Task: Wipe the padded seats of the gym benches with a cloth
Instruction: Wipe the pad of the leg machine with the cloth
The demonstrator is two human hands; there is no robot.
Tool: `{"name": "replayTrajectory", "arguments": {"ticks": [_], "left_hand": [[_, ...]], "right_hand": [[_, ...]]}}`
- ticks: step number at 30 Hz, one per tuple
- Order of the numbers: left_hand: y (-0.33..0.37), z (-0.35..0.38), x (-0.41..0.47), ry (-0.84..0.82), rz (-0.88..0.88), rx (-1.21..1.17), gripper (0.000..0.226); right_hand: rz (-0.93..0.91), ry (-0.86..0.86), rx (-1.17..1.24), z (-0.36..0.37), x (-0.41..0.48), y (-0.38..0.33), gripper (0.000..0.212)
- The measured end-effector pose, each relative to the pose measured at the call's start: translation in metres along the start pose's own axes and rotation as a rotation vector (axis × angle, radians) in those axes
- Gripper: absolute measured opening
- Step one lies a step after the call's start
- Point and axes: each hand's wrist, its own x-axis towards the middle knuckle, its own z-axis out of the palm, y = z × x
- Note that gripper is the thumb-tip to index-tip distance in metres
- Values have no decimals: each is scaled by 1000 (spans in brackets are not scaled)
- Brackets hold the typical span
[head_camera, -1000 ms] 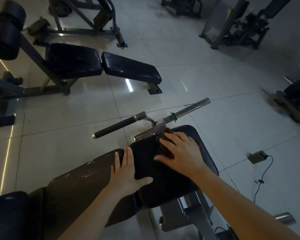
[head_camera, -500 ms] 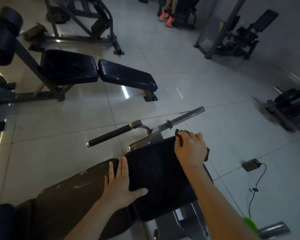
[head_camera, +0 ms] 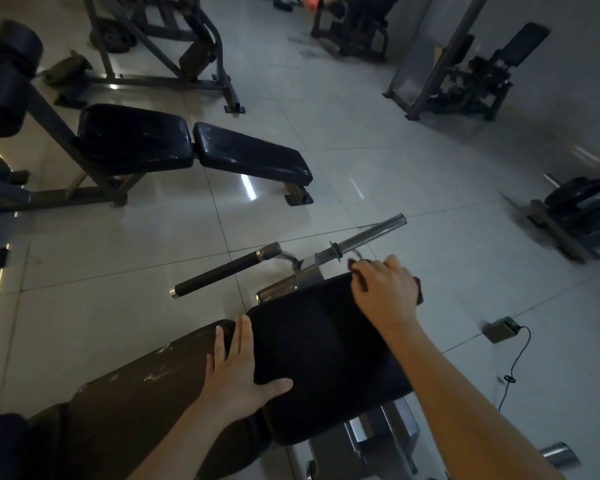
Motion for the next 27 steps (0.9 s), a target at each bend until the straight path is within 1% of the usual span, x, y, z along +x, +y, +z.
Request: {"name": "replayTrajectory", "arguments": {"ticks": [3, 4, 5, 8, 10, 13, 14, 15, 16, 18, 20, 22, 23, 25, 27], "left_hand": [[-1, 1, 0, 17, 3, 0, 127], [-2, 1, 0, 21, 5, -5, 127], [-2, 0, 0, 26, 9, -8, 128], [-1, 0, 0, 54, 14, -30, 132], [0, 0, 1, 79, 23, -42, 133], [-3, 2, 0, 100, 36, -50, 132], [-4, 2, 0, 96, 39, -47, 131], [-5, 2, 0, 90, 40, -45, 130], [-5, 1, 0, 84, 42, -42, 129], [-4, 2, 0, 80, 46, -36, 128], [-4, 3, 0, 89, 40, -35, 129], [-5, 4, 1, 88, 34, -38, 129], [-6, 4, 2, 88, 35, -37, 129], [-7, 5, 1, 91, 43, -31, 129], [-5, 5, 2, 91, 42, -36, 130]], "right_hand": [[194, -33, 8, 0, -2, -17, 15], [222, -54, 31, 2, -4, -32, 17], [210, -69, 63, 5, -8, -50, 16], [30, -64, 164, 13, -25, -100, 9], [-120, -77, 194, 16, -33, -112, 7], [-321, -123, 132, 12, -28, -96, 8], [-365, -114, 83, 10, -23, -86, 8], [-362, -87, 38, 7, -17, -74, 7], [-298, -52, 9, 4, -11, -62, 6], [-61, -14, 6, -3, 1, -37, 9], [148, -43, 26, -5, 9, -18, 16], [283, -48, 56, -1, 10, -13, 20], [318, -41, 71, 1, 10, -18, 21], [323, -45, 86, 8, 7, -37, 20], [221, -76, 109, 15, 2, -66, 22]]}}
